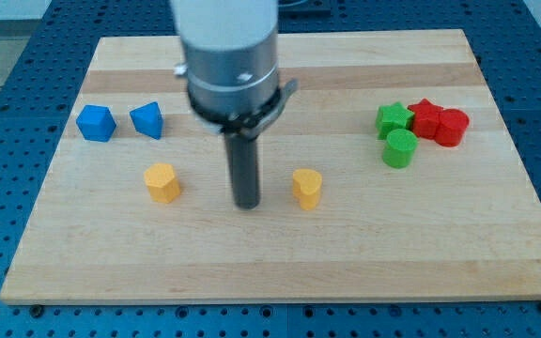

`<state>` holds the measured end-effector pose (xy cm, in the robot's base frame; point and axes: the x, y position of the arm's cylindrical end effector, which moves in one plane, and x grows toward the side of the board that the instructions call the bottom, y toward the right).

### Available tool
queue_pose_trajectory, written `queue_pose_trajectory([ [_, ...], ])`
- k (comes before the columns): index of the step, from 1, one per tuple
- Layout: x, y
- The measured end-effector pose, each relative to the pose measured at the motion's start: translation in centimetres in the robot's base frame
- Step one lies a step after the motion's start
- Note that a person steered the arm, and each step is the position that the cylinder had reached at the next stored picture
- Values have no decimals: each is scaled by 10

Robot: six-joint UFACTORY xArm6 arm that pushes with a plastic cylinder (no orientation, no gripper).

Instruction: Slide the yellow hexagon to the bottom of the blue triangle

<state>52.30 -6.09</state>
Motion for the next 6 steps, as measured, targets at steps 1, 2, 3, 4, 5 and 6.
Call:
queue_pose_trajectory([
  [1, -7, -70],
  [2, -37, -118],
  [3, -67, -116],
  [4, -54, -107],
  [5, -76, -28],
  [6, -77, 65],
])
